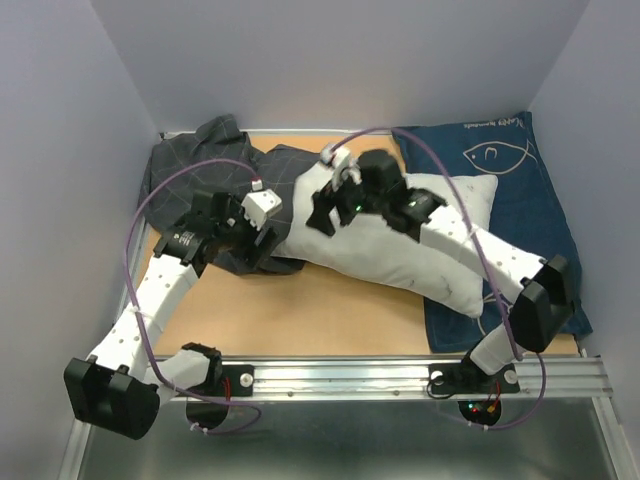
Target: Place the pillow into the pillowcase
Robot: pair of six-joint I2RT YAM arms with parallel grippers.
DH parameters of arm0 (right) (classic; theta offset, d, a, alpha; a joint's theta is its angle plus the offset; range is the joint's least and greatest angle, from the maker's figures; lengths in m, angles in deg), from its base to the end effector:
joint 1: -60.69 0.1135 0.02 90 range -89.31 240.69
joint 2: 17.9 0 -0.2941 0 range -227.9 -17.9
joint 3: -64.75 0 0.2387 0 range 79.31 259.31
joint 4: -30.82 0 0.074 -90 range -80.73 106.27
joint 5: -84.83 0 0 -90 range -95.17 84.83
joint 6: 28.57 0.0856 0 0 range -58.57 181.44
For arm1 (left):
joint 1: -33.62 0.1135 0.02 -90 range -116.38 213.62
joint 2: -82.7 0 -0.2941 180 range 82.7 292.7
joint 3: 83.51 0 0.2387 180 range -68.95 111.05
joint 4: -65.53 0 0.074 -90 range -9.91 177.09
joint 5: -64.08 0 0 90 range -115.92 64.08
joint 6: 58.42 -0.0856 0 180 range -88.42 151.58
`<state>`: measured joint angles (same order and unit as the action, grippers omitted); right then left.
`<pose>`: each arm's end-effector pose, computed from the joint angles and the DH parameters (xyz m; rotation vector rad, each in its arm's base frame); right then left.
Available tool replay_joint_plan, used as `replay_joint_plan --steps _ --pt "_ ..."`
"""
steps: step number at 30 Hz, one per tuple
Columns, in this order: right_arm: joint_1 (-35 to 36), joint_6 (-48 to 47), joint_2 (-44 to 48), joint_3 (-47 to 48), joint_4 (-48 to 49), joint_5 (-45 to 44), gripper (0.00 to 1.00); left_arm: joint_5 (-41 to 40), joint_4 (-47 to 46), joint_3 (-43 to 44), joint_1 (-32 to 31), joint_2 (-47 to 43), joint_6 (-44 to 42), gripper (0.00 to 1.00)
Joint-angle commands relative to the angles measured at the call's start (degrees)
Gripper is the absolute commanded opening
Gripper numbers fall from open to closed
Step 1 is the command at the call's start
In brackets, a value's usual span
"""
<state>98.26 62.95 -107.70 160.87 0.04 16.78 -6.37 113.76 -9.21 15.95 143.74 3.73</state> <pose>0.2942 0.2667 0.3704 -0.8749 1.8644 0.8136 0.2168 -0.0991 0.3369 1.0073 1.9033 -0.2689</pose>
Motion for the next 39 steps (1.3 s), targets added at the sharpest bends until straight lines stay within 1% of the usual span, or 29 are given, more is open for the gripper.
replay_joint_plan --steps 1,2,3,6,8,9,10,11,12,13,15,16,17,18,21,22,27,32,33,35,36,37,39 --pt "9.01 -12.41 -2.92 -5.53 -2.14 -15.08 0.85 -0.3 -4.47 -5.06 0.18 -6.88 -0.11 0.9" --pt "10.15 -13.37 -3.71 -5.71 -1.88 -17.1 0.87 -0.48 -7.36 -5.77 0.36 -8.63 0.95 0.94" --pt "11.99 -13.91 -4.59 -5.71 -1.62 -21.73 0.89 -0.04 -8.17 -6.39 0.36 -11.35 1.48 0.99" --pt "12.89 -14.96 -9.24 -5.71 -0.12 -27.56 0.92 0.75 -8.19 -7.97 0.36 -13.39 -0.7 0.99" --pt "12.98 -15.06 -13.45 -5.27 0.85 -29.85 0.93 0.31 -5.65 -8.94 0.36 -13.14 -6.31 0.99" --pt "13.06 -14.97 -14.86 -4.57 1.2 -31.78 0.91 0.31 -4.42 -9.38 0.36 -12.61 -8.77 0.99" --pt "13.06 -14.97 -15.92 -4.31 1.46 -32.84 0.79 0.31 -3.53 -9.82 0.36 -12.35 -11.06 0.99" --pt "13.06 -14.1 -17.5 -4.04 2.59 -33.72 0.7 0.05 -3.52 -11.48 0.36 -12.61 -15.6 0.99" --pt "12.98 -13.91 -18.04 -3.17 3.04 -34.43 0.52 -0.13 -4.05 -12.71 0.36 -13.56 -17.65 0.98" --pt "12.98 -13.74 -18.48 -2.64 3.31 -34.35 0.44 -0.21 -4.83 -13.94 0.36 -14.27 -20.02 0.98" --pt "12.98 -12.51 -19.1 -1.15 3.48 -34.26 0.27 1.36 -5.8 -17.64 0.36 -15.59 -28.53 0.97" --pt "12.8 -12.33 -18.66 -0.1 3.48 -32.95 0.14 2.24 -5.81 -18.69 0.36 -16.47 -31.7 0.95" --pt "12.8 -12.24 -18.05 0.09 3.48 -31.98 0.1 3.29 -6.33 -19.75 0.36 -16.82 -34.43 0.93" --pt "12.63 -11.55 -16.82 0.35 3.48 -30.5 0.02 3.39 -8.69 -21.93 0.18 -17.17 -38.37 0.91" --pt "12.27 -10.66 -15.15 0.36 3.4 -27.76 0.01 2.78 -12.65 -23.88 -0.61 -15.08 -41.39 0.89" --pt "12.1 -10.49 -14.27 0.09 3.31 -26.36 0.01 2.34 -13.27 -23.89 -1.57 -12.28 -41.92 0.87" --pt "11.05 -8.38 -13.65 -0.35 3.22 -22.84 0.0 1.72 -20.13 -24.41 -3.68 -5.23 -42.28 0.85" --pt "9.37 -6.53 -14.0 0.62 2.78 -18.62 0.01 1.54 -23.12 -27.4 -6.58 -2.76 -49.99 0.81" --pt "9.2 -5.92 -14.17 0.97 2.61 -18.27 0.01 1.19 -25.21 -28.97 -7.46 -2.59 -50.62 0.79" --pt "8.67 -5.65 -14.35 1.5 2.43 -16.6 0.01 0.4 -26.81 -29.86 -8.25 -1.45 -52.12 0.67" --pt "8.58 -5.13 -14.44 1.58 2.43 -16.25 0.01 0.05 -27.69 -30.12 -8.69 -0.92 -52.91 0.59" --pt "8.23 -4.86 -14.61 1.76 2.34 -14.94 0.0 0.14 -27.95 -29.95 -9.48 0.04 -52.74 0.44" --pt "8.06 -4.33 -14.7 1.85 2.25 -13.7 0.01 0.14 -28.22 -28.29 -10.54 1.1 -51.87 0.29"
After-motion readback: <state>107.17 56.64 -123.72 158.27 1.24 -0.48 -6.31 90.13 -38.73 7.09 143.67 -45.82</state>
